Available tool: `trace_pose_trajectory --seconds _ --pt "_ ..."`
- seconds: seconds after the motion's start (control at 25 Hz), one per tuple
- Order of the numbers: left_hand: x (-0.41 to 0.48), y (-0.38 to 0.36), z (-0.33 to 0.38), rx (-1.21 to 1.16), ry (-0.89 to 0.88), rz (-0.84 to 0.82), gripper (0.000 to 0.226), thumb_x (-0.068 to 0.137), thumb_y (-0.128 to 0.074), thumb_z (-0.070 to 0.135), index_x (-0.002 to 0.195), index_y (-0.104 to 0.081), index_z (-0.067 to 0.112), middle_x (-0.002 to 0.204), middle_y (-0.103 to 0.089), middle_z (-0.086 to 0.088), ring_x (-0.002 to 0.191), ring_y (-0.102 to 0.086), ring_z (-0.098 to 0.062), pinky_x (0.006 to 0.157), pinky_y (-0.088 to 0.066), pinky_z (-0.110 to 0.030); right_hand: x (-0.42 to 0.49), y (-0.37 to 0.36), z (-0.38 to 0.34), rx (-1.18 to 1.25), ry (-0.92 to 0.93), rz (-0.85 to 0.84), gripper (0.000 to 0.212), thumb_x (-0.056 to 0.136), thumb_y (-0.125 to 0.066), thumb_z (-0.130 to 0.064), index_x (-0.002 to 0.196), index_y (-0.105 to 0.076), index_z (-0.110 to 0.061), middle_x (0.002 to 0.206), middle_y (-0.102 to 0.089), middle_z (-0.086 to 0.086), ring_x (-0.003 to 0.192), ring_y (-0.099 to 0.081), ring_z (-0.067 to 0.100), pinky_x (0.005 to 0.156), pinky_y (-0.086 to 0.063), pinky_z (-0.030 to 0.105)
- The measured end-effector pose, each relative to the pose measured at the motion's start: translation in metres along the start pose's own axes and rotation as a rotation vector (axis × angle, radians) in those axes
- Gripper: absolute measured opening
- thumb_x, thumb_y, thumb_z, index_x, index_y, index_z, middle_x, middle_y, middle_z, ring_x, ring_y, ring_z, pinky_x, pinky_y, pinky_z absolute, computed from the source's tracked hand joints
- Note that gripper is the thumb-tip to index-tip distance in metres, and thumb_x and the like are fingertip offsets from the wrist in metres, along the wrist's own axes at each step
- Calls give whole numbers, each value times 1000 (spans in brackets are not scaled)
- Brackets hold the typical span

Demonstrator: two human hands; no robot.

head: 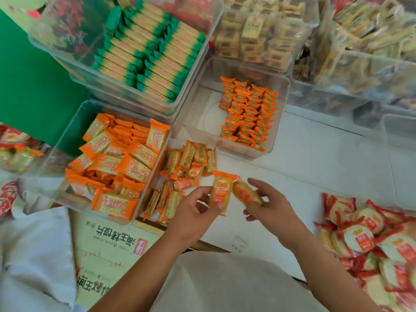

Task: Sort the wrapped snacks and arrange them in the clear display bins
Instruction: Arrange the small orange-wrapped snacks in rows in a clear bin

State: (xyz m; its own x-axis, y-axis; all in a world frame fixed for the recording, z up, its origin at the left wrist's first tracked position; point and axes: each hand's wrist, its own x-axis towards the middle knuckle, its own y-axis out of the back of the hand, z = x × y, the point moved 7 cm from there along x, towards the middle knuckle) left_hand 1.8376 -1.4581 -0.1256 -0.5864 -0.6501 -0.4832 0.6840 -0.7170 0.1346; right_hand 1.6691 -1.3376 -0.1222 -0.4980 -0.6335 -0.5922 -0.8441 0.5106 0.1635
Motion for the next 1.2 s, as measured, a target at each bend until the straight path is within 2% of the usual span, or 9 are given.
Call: trace_pose_trajectory --seconds 0.16,0.44,0.6,0.72,0.8,0.92,1.04,1.12,1.2 --pt "-24 -1 -6 -39 -19 7 32 86 -82 25 111 -62 32 99 -71 1 85 -70 -27 76 -60 -41 -15 11 -23 107 77 109 34 85 -83 -8 114 -68 -17 90 -78 5 73 -73 22 65 -61 33" --pt "-40 -12 -20 -88 -77 29 27 92 -78 28 117 -70 31 110 -71 9 89 -73 -20 83 -62 -43 -27 -17 -25 153 13 -65 24 104 -57 -35 119 -72 -26 108 -78 1 100 -75 22 88 -62 43" --pt "-37 -26 -38 -128 -152 15 28 93 -76 26 121 -73 26 116 -63 2 87 -74 -23 81 -62 -39 -27 -23 -18 -200 78 -108 36 83 -85 -32 114 -69 -37 100 -75 -17 95 -71 4 82 -57 25" --pt "-23 -9 -86 226 -54 101 28 99 -65 37 123 -69 23 126 -61 4 100 -67 -10 84 -58 -29 -24 -12 -6 -196 15 43 32 80 -87 -31 106 -70 -38 94 -75 -16 89 -72 7 82 -59 32" --pt "-10 14 -120 718 63 198 33 98 -60 41 126 -62 22 132 -56 1 117 -58 -19 88 -57 -36 -25 -3 -2 -181 6 115 32 80 -86 -36 107 -69 -38 94 -76 -16 90 -72 9 83 -60 36" --pt "5 17 -141 1081 145 117 56 91 -64 50 136 -48 21 142 -43 -3 128 -49 -27 92 -55 -39 -31 7 -3 -190 21 143 37 80 -85 -40 112 -68 -39 98 -75 -17 91 -72 5 81 -58 33" --pt "14 5 -138 1180 155 34 68 91 -67 49 145 -36 21 144 -41 -4 124 -52 -28 91 -53 -39 -38 17 -4 -202 57 154 37 83 -83 -41 116 -67 -39 98 -75 -18 88 -70 0 77 -55 28" --pt "17 -1 -133 1170 158 15 57 92 -67 39 140 -42 20 137 -49 -3 114 -58 -26 86 -53 -37 -41 25 -6 -241 84 169 36 87 -79 -43 120 -66 -38 98 -74 -17 83 -67 -4 71 -50 18" --pt "14 -5 -113 872 135 89 40 89 -68 32 125 -56 21 117 -63 2 96 -63 -16 73 -49 -27 -44 32 -6 -275 105 158 37 91 -74 -45 126 -64 -36 100 -73 -14 79 -64 -7 64 -46 9"
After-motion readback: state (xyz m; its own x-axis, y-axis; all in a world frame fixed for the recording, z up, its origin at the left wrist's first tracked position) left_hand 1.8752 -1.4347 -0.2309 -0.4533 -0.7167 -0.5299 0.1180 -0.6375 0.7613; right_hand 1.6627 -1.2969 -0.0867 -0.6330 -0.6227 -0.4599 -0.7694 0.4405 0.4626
